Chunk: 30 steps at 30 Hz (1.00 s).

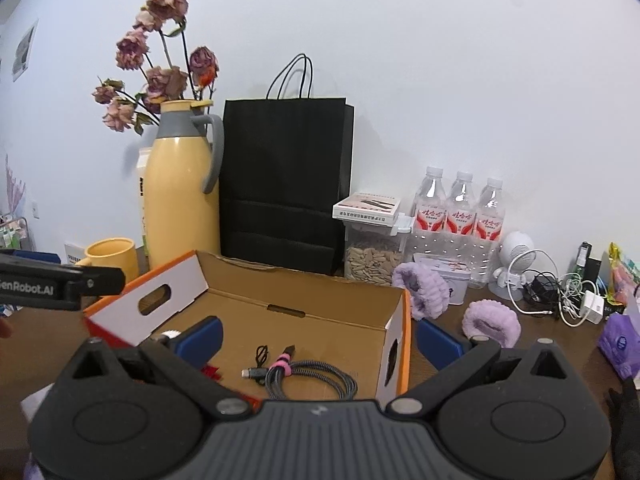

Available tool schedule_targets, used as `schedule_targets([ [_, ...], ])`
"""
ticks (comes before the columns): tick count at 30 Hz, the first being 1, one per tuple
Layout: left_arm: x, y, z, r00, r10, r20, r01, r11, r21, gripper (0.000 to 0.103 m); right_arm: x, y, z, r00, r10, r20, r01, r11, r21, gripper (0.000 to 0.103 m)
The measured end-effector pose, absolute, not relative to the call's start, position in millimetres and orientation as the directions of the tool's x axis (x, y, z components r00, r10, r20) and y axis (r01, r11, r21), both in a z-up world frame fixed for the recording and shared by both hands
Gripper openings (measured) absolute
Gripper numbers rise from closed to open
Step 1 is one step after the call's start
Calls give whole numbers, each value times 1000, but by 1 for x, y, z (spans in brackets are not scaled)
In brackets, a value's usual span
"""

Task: Organize objects
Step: 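Grasp the small white cap on the table with the right tool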

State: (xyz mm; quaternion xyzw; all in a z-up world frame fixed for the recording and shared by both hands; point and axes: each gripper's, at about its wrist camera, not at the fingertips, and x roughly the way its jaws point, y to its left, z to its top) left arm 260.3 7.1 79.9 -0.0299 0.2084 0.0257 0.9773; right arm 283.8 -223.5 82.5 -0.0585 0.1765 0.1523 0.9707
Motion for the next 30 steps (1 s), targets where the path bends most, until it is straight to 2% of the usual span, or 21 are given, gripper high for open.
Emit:
schedule_targets([
  [13, 180, 28, 80, 899, 68, -433, -92, 995, -36, 103, 192, -238, 79, 884, 281, -375, -325, 944, -60, 103],
  [30, 105, 49, 24, 827, 73, -557, -103, 994, -24, 103, 106, -227, 11, 767, 325, -554, -419, 907, -48, 103],
])
